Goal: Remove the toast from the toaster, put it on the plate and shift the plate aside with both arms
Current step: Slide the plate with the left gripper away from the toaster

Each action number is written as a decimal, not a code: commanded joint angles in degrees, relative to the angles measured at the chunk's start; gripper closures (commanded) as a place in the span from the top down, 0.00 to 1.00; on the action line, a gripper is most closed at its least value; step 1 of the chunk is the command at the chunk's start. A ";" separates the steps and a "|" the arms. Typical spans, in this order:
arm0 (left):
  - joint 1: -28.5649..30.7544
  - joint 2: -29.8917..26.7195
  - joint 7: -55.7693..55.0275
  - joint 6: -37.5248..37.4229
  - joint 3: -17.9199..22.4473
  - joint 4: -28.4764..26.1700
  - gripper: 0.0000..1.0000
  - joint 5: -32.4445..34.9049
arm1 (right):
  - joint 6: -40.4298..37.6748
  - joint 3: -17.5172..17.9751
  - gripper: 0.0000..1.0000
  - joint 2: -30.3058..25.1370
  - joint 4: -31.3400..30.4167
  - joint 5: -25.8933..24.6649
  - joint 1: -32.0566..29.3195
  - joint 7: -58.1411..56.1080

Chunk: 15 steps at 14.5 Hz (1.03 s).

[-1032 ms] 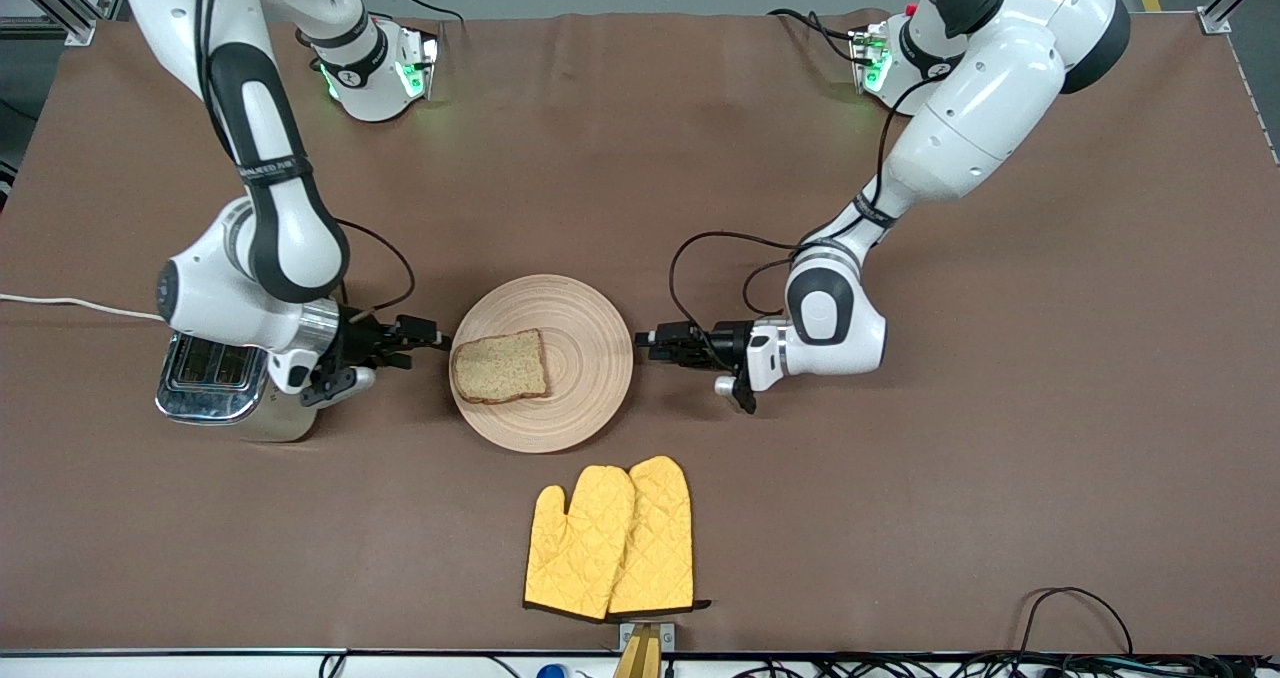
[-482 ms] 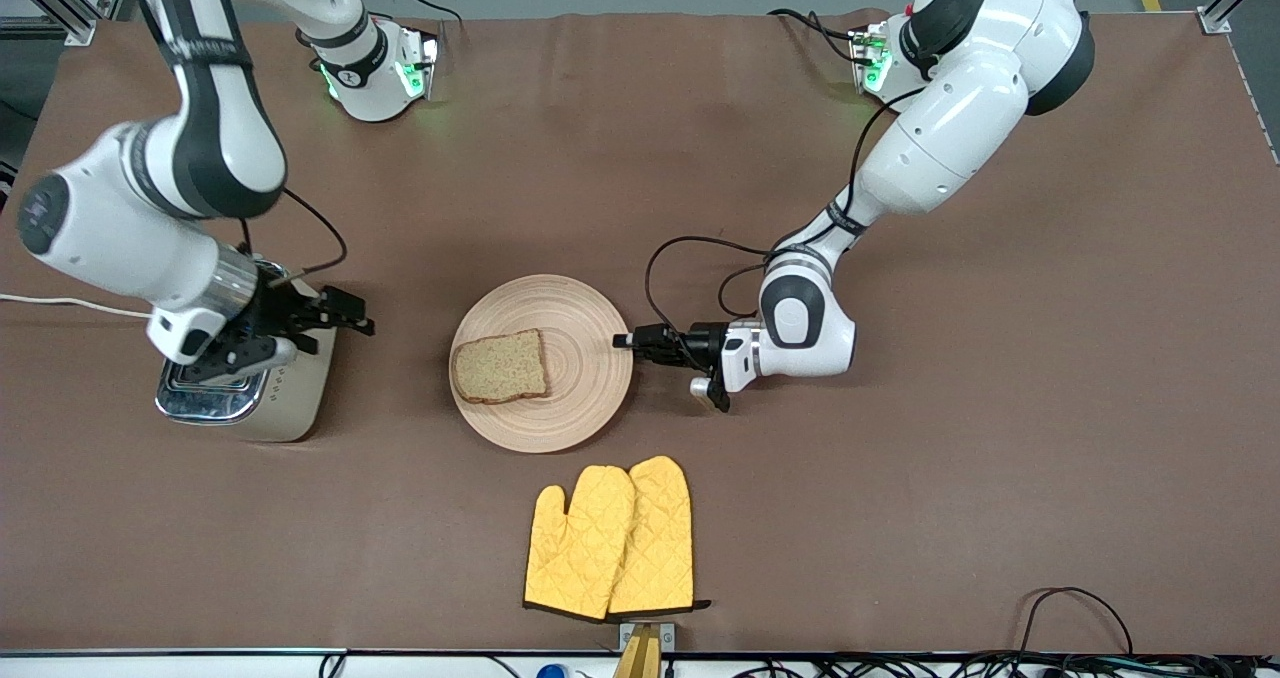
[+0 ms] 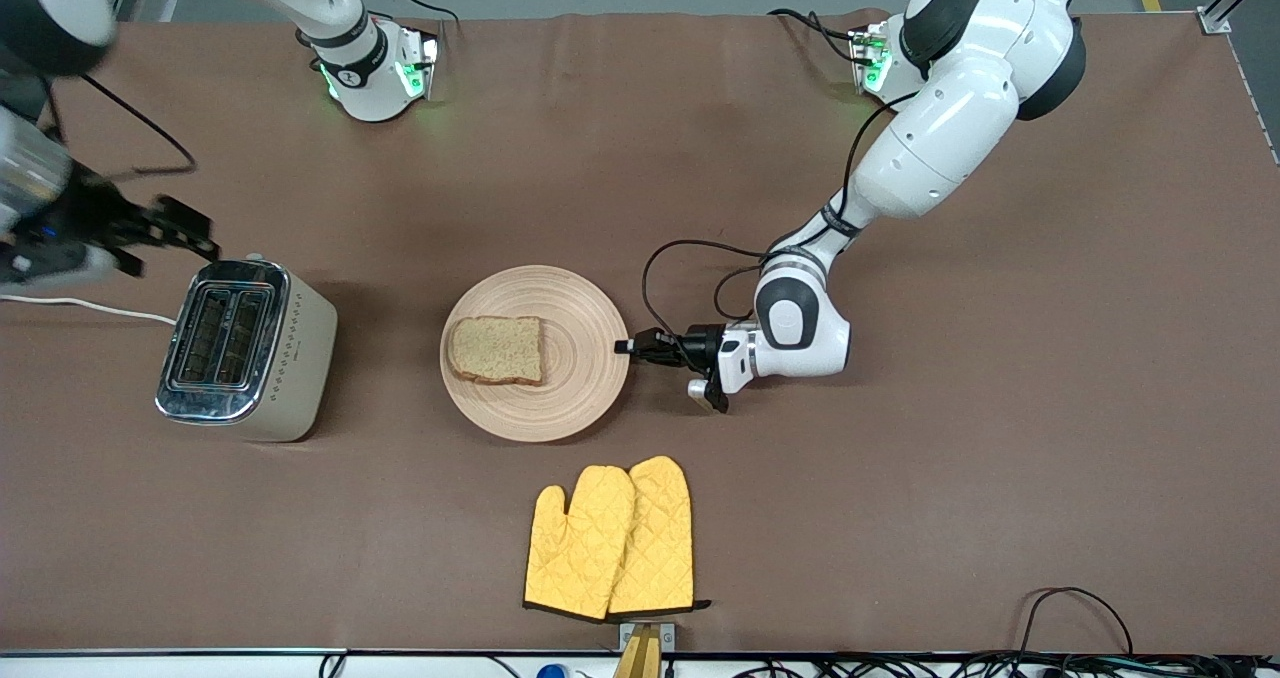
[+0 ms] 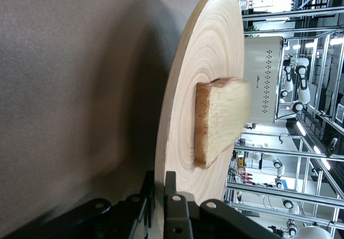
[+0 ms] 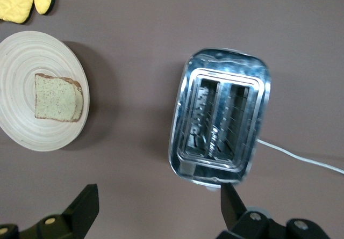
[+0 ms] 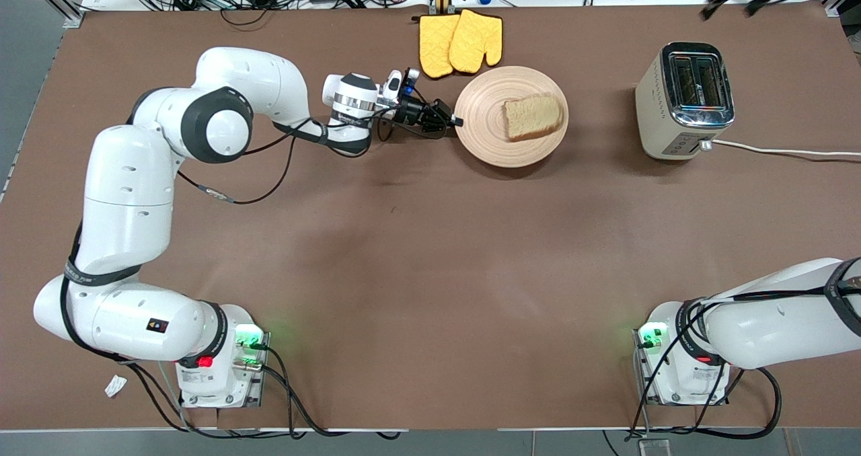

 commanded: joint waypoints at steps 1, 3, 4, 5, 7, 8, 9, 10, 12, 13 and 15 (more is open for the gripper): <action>1.59 -1.15 0.03 -0.49 0.08 0.85 0.00 -0.58 | -7.43 0.84 1.00 0.86 8.80 -2.65 -1.67 1.67; 3.35 -4.12 -3.73 -0.58 0.09 -0.99 0.00 0.21 | -10.08 0.76 1.00 0.77 11.28 -2.75 -1.67 1.76; 3.71 -6.32 -6.88 -0.58 0.09 -1.96 0.00 1.70 | -10.87 0.93 1.00 0.68 12.51 -2.92 -1.67 2.11; 4.93 -8.86 -12.05 -0.66 0.09 -3.01 0.00 4.67 | -12.10 1.02 1.00 0.42 13.82 -3.62 -1.58 3.68; 9.05 -12.91 -19.54 -2.32 -0.09 -4.94 0.00 11.78 | -14.04 1.37 1.00 0.24 15.76 -5.46 -1.32 3.87; 11.42 -14.67 -21.14 -5.03 -0.09 -5.91 0.00 14.34 | -14.74 1.37 1.00 0.24 15.95 -5.82 -1.23 3.87; 14.23 -15.91 -21.94 -9.23 -0.09 -6.18 0.00 16.19 | -14.75 1.37 1.00 0.24 15.95 -5.82 -1.23 3.78; 17.65 -16.62 -22.64 -14.32 -0.09 -6.19 0.00 19.00 | -14.75 1.37 1.00 0.24 15.95 -5.82 -1.23 3.70; 25.21 -17.67 -23.35 -23.48 -0.09 -5.92 0.00 26.99 | -14.75 1.46 1.00 0.07 15.95 -5.82 -1.06 3.70; 28.64 -17.94 -23.87 -27.69 -0.18 -5.57 0.00 30.16 | -14.58 1.81 1.00 0.06 15.95 -6.08 -0.97 3.78; 34.18 -17.85 -23.88 -34.21 -0.27 -4.96 0.00 33.43 | -14.05 3.47 1.00 0.06 15.77 -7.84 -0.88 4.31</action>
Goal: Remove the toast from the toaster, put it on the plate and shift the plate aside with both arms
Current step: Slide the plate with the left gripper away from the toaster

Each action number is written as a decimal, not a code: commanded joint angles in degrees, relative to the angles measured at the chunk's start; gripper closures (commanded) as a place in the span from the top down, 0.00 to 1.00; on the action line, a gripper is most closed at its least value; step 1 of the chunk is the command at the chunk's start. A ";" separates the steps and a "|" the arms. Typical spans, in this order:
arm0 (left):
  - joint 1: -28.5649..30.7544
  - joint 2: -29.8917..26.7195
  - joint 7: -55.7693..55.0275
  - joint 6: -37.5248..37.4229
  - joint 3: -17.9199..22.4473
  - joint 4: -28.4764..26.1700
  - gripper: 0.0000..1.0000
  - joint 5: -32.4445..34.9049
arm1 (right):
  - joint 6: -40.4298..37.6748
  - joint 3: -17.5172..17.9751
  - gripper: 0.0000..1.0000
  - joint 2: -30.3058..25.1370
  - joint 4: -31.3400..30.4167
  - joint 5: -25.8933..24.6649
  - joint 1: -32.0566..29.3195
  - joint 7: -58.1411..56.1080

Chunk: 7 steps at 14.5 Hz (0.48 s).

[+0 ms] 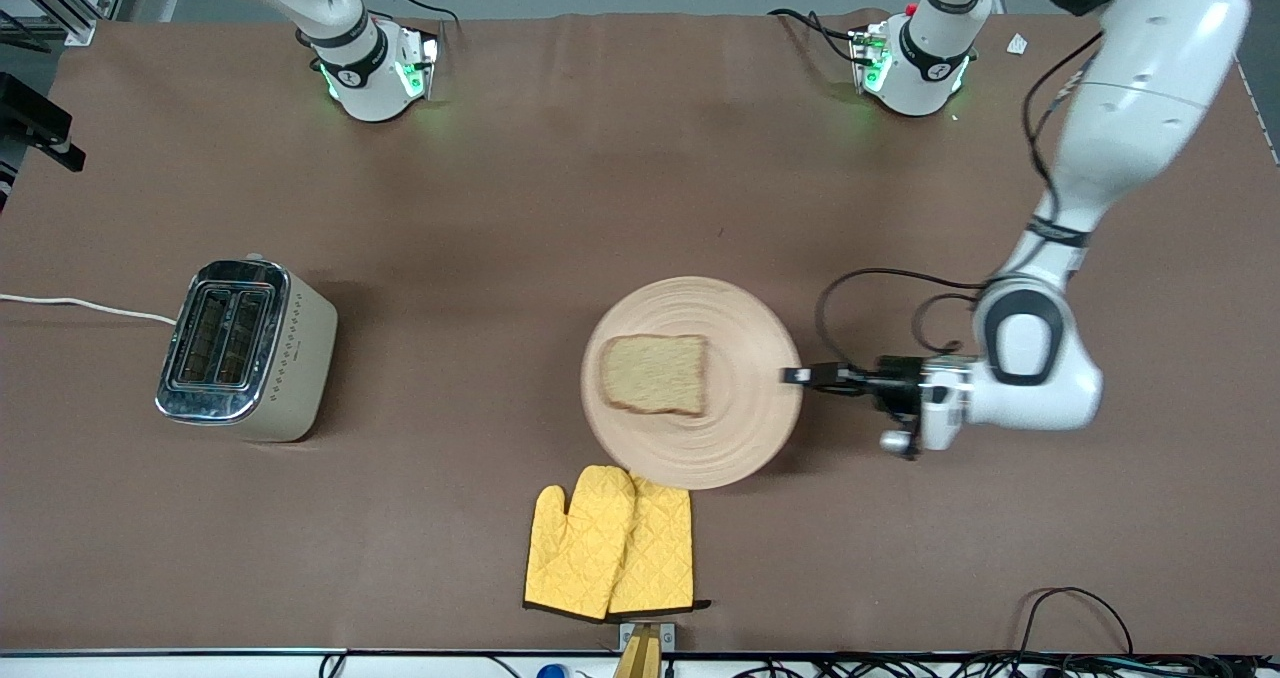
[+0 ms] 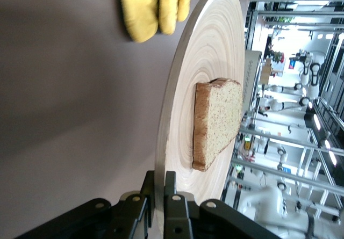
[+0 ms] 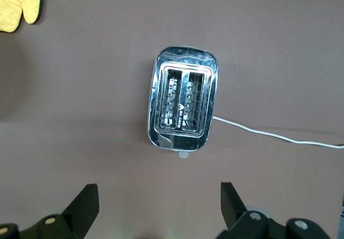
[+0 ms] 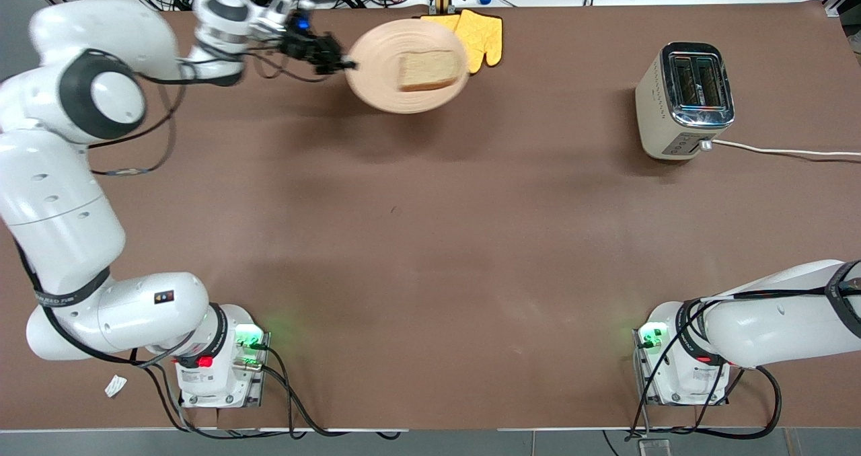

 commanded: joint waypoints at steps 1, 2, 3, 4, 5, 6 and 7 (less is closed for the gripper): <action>6.95 -1.66 -0.07 -8.67 -0.93 -1.07 0.00 3.67 | -0.03 1.94 1.00 0.27 0.75 -2.36 0.13 1.43; 9.41 -1.48 0.28 -10.97 -1.02 -0.72 0.00 5.69 | 0.15 2.12 1.00 0.27 0.75 -2.36 -0.31 1.52; 11.70 -1.22 0.72 -12.82 -1.02 -0.71 0.00 6.93 | 0.24 3.25 1.00 0.36 0.66 -2.19 -1.44 1.43; 13.98 -0.87 1.68 -14.05 -1.02 -0.71 0.00 7.81 | 0.32 6.48 1.00 0.27 0.40 -2.01 -5.20 1.61; 15.75 -0.43 3.26 -14.33 -1.02 -0.71 0.00 8.86 | 0.59 11.04 1.00 0.45 -0.12 -1.84 -10.11 1.70; 17.51 0.18 5.19 -14.68 -0.93 -0.71 0.00 9.48 | 1.46 14.65 1.00 0.45 -1.26 -1.40 -14.94 1.70; 19.00 0.80 6.16 -15.46 -0.84 -0.71 0.00 9.84 | 2.34 15.38 1.00 0.53 -1.79 -1.05 -16.12 1.70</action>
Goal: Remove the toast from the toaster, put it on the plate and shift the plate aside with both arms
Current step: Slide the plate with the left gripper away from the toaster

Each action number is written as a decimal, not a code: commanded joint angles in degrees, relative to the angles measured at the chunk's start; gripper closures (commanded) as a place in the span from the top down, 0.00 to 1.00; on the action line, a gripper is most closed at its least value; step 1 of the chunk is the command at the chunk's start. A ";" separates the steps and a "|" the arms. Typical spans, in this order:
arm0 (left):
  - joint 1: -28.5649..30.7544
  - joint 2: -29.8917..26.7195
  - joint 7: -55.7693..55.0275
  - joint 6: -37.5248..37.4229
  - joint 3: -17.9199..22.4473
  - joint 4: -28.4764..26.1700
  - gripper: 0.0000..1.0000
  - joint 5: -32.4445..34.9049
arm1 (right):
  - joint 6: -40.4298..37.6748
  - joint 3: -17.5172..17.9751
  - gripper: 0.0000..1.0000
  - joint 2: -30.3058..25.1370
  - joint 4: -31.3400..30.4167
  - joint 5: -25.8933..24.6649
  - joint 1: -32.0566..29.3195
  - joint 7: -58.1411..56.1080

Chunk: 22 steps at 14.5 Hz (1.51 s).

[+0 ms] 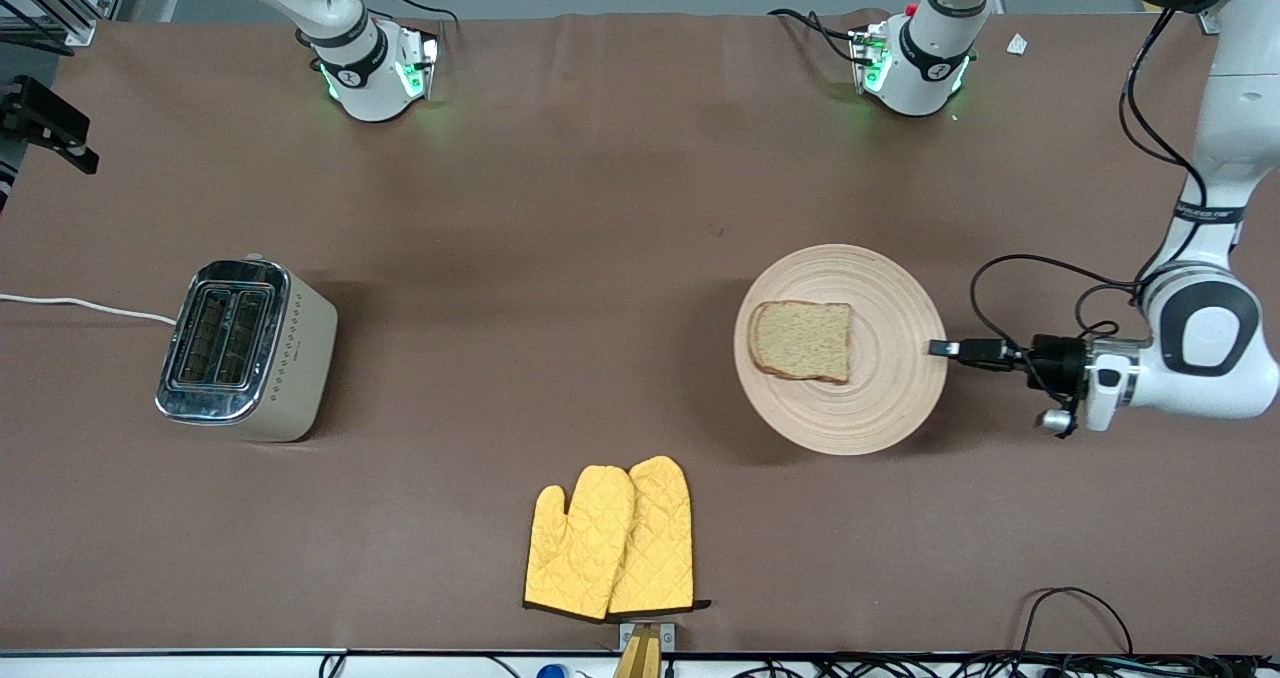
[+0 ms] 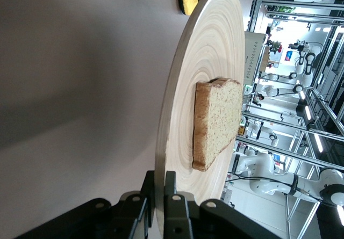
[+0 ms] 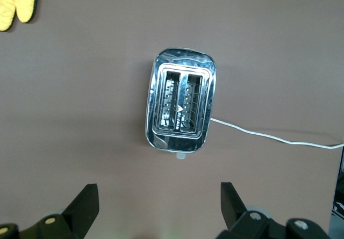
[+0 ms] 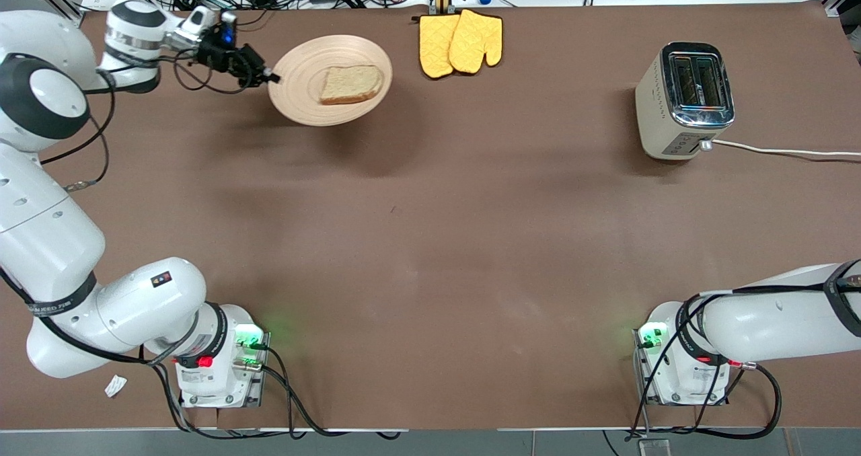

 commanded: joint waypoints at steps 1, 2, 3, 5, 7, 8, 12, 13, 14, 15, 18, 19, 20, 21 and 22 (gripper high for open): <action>4.62 1.45 3.56 -2.67 -0.82 -0.01 0.00 2.18 | 1.69 4.76 1.00 0.07 -1.72 0.20 -6.52 0.56; 5.77 2.59 4.88 -2.59 -0.81 1.04 0.00 4.72 | 1.78 4.76 1.00 0.16 -1.81 0.20 -6.52 0.56; 6.56 4.08 6.72 -2.68 -0.81 2.62 0.00 6.49 | 2.04 4.76 1.00 0.16 -1.72 0.20 -6.52 0.56; 8.41 6.98 10.24 -2.59 -0.73 4.47 0.00 7.29 | 2.65 4.76 1.00 0.16 -1.63 0.20 -6.69 0.56; 8.68 9.88 12.53 -2.32 0.93 8.06 0.00 7.65 | 1.96 4.76 1.00 0.16 -1.72 0.20 -6.61 0.56; 8.68 10.86 13.32 -2.24 1.29 9.56 0.00 7.65 | 1.60 4.76 1.00 0.16 -1.81 0.29 -6.61 0.56; 8.50 13.59 14.30 1.78 3.93 14.68 0.00 7.73 | 0.81 4.76 1.00 0.16 -1.72 0.29 -6.60 0.13; 8.50 13.59 13.95 3.55 4.02 14.68 0.00 7.73 | 0.90 4.67 1.00 0.16 -1.72 0.29 -6.61 0.04; 8.42 13.76 13.77 4.69 4.45 14.68 0.00 7.65 | 0.90 4.59 1.00 0.16 -1.72 0.29 -6.87 -0.14; 8.15 13.85 13.68 5.92 4.89 14.68 0.00 7.65 | 0.98 4.32 1.00 0.16 -1.63 0.29 -7.30 -0.14; 8.06 13.68 10.71 6.20 5.07 14.50 0.22 8.00 | 0.11 4.23 1.00 0.16 -1.72 1.52 -7.40 -0.14; 7.80 13.24 9.82 6.20 5.07 14.50 0.43 8.95 | 0.19 4.32 1.00 0.16 -1.63 1.52 -7.31 -0.14; 7.80 12.89 8.77 6.11 4.99 14.50 0.99 10.44 | 0.37 4.32 1.00 0.16 -1.63 1.52 -7.31 -0.14; 7.80 12.19 7.11 5.85 4.72 14.50 1.00 11.07 | 0.46 4.32 1.00 0.16 -1.63 1.52 -7.13 -0.14; 7.80 10.97 4.48 5.50 4.46 14.41 1.00 11.42 | 0.37 4.50 1.00 0.16 -1.63 1.52 -6.96 -0.14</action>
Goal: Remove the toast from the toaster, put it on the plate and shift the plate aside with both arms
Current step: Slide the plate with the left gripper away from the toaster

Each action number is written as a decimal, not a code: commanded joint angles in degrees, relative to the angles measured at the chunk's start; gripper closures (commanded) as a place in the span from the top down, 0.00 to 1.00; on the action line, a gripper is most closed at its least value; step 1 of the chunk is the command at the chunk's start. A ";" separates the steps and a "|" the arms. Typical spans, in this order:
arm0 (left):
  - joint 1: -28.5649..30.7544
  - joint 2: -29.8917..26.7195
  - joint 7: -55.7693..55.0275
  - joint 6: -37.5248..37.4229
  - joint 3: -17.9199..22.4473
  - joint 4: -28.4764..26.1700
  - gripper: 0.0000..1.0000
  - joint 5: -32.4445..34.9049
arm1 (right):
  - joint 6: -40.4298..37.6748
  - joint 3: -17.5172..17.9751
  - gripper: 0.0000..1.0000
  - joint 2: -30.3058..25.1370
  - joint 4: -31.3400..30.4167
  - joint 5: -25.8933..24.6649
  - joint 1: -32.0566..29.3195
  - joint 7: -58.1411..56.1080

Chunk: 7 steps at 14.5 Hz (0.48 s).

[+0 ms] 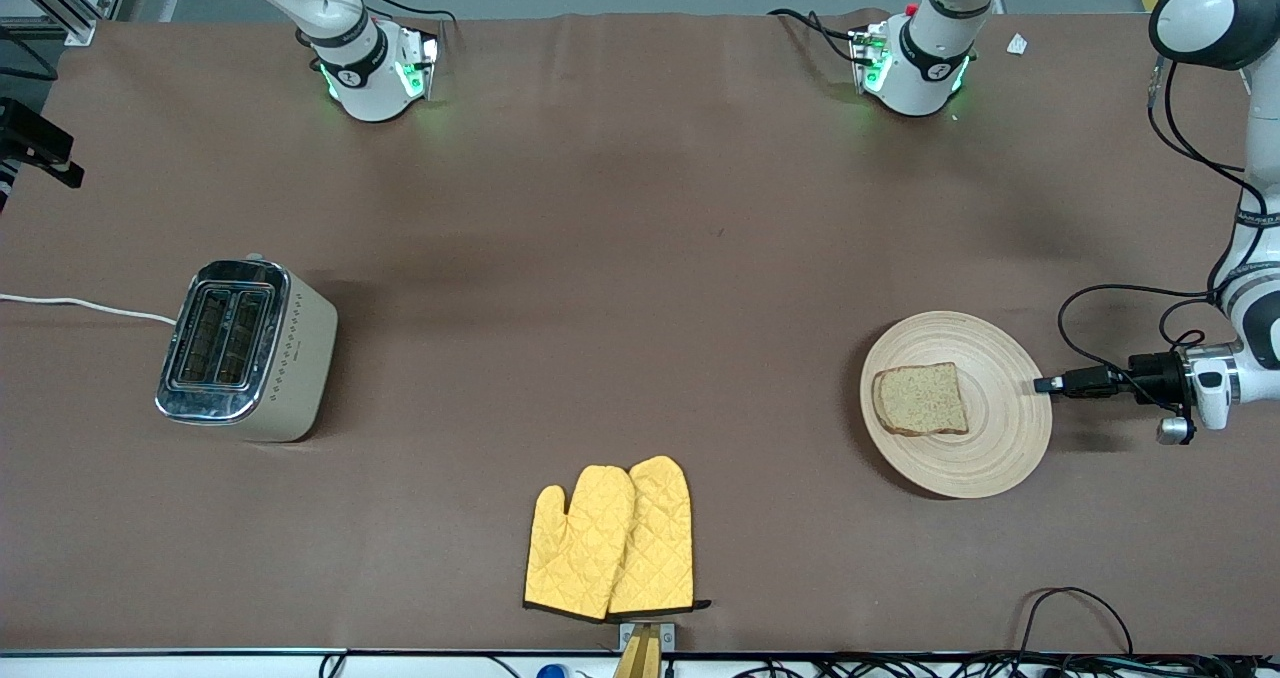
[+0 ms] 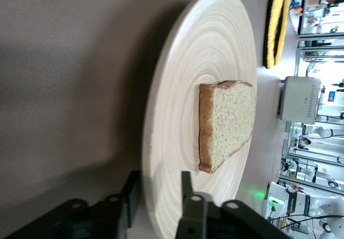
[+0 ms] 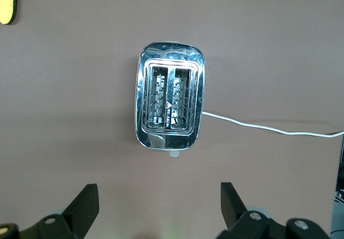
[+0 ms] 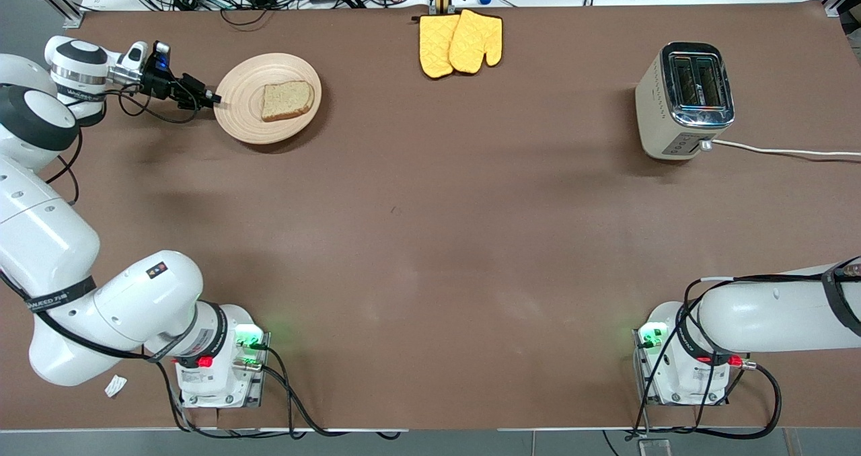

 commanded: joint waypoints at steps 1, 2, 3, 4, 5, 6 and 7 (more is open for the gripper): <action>-1.04 -4.26 -8.18 -1.12 -0.34 0.24 1.00 3.82 | 0.32 0.92 1.00 -0.66 -0.52 0.81 -0.49 -0.10; -2.52 -6.54 -12.75 -1.82 -1.04 0.24 1.00 6.80 | 0.50 0.92 1.00 -0.66 -0.43 0.81 -0.49 -0.10; -3.41 -8.91 -17.67 -2.35 -2.18 0.24 1.00 9.96 | 0.24 0.92 1.00 -0.66 -0.43 0.81 -0.40 -0.10; -4.03 -11.11 -21.46 -2.52 -3.76 0.24 1.00 12.87 | -0.29 0.92 1.00 -0.66 -0.52 0.81 -0.40 -0.10; -4.90 -13.66 -26.28 -2.53 -5.95 0.24 1.00 15.77 | -0.55 0.92 1.00 -0.66 -0.61 0.81 -0.57 -0.10; -5.61 -15.69 -31.12 -2.53 -8.06 0.24 1.00 18.41 | -0.73 0.83 1.00 -0.66 -0.61 0.89 -0.66 -0.10; -7.09 -18.23 -37.08 -2.53 -10.43 0.24 1.00 21.04 | -0.91 0.83 1.00 -0.66 -0.61 0.81 -0.75 -0.10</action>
